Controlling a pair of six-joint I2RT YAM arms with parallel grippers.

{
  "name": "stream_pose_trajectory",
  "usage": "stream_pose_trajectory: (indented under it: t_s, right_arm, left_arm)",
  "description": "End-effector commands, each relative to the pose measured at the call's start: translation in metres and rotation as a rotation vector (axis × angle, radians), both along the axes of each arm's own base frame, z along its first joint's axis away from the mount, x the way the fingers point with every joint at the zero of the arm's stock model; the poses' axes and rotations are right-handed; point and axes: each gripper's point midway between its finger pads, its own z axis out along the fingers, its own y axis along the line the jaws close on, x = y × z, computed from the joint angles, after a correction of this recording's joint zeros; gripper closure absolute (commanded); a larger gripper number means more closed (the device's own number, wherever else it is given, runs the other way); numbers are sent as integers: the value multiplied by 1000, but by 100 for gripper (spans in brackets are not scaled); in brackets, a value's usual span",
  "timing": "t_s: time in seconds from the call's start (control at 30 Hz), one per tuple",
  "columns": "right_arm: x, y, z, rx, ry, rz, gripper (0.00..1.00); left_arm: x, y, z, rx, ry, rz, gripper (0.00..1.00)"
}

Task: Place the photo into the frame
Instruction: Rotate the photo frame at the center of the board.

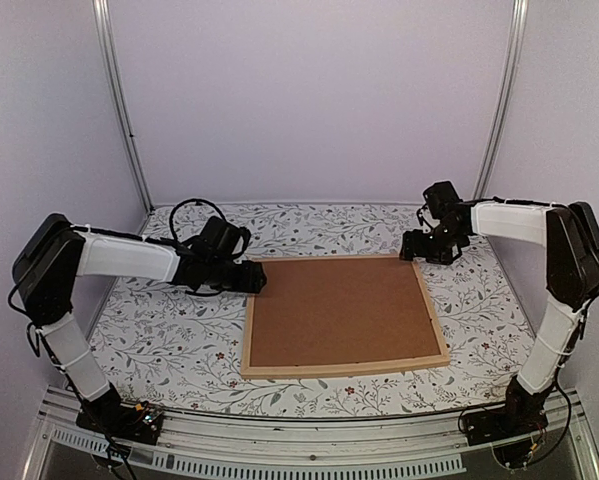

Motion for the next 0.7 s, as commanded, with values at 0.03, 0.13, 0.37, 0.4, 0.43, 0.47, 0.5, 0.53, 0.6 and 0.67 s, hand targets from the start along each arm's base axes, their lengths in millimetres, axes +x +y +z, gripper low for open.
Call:
stream_pose_trajectory:
  t_s: [0.03, 0.13, 0.37, 0.4, 0.43, 0.47, 0.5, 0.53, 0.6, 0.67]
  right_arm:
    - [27, 16, -5, 74, -33, 42, 14]
    - [35, 15, -17, 60, -21, 34, 13]
    - [30, 4, -50, -4, 29, 13, 12]
    - [28, 3, -53, -11, 34, 12, 12]
    - [25, 1, -56, -16, 39, 11, 12]
    - [23, 1, -59, -17, 45, 11, 12]
    - [20, 0, -62, -18, 51, 13, 12]
    - [18, 0, -64, -15, 51, 15, 12]
    - [13, 0, -70, -14, 63, 18, 13]
    - [7, -1, -79, -13, 83, 22, 13]
  left_arm:
    - [18, 1, 3, 15, -11, -2, 31]
    - [27, 0, -2, 33, -8, 0, 30]
    - [46, 0, -23, 107, 1, 21, 30]
    - [48, 0, -25, 113, -1, 27, 30]
    - [49, 1, -28, 123, 1, 29, 30]
    - [49, 1, -31, 131, 5, 30, 30]
    - [50, 3, -35, 140, 9, 34, 30]
    - [49, 4, -39, 151, 14, 38, 30]
    - [47, 8, -47, 174, 24, 48, 30]
    - [44, 11, -54, 197, 36, 52, 30]
